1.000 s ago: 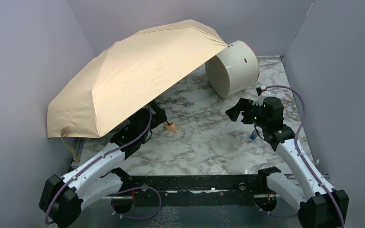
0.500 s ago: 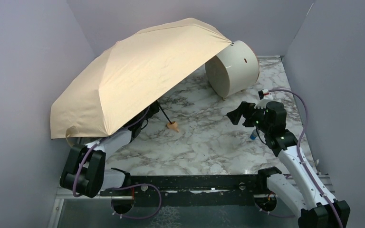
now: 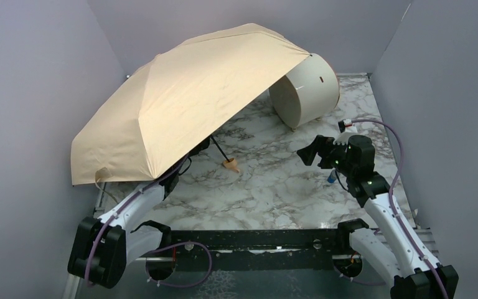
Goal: Put away the umbrella
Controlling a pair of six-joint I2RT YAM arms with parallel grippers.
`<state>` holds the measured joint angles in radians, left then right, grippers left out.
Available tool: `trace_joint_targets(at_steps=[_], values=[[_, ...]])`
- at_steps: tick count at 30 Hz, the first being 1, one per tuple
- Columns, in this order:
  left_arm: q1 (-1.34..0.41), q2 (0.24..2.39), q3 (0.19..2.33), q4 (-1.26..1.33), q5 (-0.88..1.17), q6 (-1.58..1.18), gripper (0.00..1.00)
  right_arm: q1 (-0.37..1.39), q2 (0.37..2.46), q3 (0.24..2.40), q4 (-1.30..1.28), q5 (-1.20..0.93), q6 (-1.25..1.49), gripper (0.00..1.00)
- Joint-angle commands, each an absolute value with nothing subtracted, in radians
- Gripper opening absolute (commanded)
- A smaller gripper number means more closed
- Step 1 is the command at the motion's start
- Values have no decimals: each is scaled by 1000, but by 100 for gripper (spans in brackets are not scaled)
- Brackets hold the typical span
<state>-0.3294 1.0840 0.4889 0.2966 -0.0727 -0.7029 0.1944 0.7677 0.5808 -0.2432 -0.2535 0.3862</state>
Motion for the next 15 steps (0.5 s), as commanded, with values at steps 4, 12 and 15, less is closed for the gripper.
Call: trace_joint_targets(at_steps=[4, 12, 15], values=[[-332, 1144, 538, 417, 28, -649, 78, 190, 788, 582, -247, -289, 396, 100], [-332, 1341, 629, 476, 33, -673, 70, 189, 749, 593, -287, -267, 402, 100], [-332, 1391, 644, 511, 52, -684, 63, 189, 734, 593, -299, -265, 401, 100]])
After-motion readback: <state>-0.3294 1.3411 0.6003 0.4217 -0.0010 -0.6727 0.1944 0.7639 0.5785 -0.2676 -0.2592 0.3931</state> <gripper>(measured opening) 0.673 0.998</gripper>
